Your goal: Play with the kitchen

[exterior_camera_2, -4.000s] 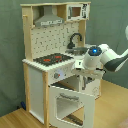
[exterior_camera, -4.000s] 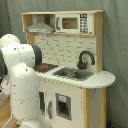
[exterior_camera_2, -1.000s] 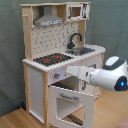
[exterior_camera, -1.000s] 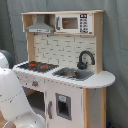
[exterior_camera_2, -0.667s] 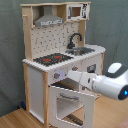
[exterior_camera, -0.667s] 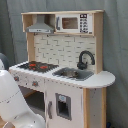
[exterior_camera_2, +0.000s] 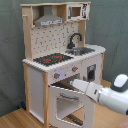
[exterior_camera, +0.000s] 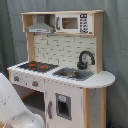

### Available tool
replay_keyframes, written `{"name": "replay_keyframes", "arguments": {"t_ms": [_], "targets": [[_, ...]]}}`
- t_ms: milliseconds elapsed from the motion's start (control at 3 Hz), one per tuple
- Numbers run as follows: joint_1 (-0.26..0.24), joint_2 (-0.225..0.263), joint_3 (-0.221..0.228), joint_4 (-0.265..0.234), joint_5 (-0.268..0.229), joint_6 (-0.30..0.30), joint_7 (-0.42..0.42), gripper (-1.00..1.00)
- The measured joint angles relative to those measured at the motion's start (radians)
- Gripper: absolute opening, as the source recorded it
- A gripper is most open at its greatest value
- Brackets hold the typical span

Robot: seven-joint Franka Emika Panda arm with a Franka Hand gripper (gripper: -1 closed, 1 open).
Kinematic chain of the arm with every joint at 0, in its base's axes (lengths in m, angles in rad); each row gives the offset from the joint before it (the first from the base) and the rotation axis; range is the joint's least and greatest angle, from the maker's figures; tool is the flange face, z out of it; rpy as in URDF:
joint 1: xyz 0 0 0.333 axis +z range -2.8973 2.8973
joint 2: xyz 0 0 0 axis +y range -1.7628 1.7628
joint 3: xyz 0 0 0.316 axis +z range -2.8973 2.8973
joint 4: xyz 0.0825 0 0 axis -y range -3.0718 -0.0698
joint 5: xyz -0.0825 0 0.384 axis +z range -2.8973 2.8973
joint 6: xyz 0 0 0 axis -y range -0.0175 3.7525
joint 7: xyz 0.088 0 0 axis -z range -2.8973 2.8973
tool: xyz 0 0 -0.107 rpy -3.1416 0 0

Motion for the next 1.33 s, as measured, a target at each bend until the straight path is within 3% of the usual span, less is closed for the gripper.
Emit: {"name": "replay_keyframes", "arguments": {"t_ms": [1333], "targets": [[0.042, -0.145, 0.000, -0.009, 0.000, 0.006, 0.410, 1.00]]}}
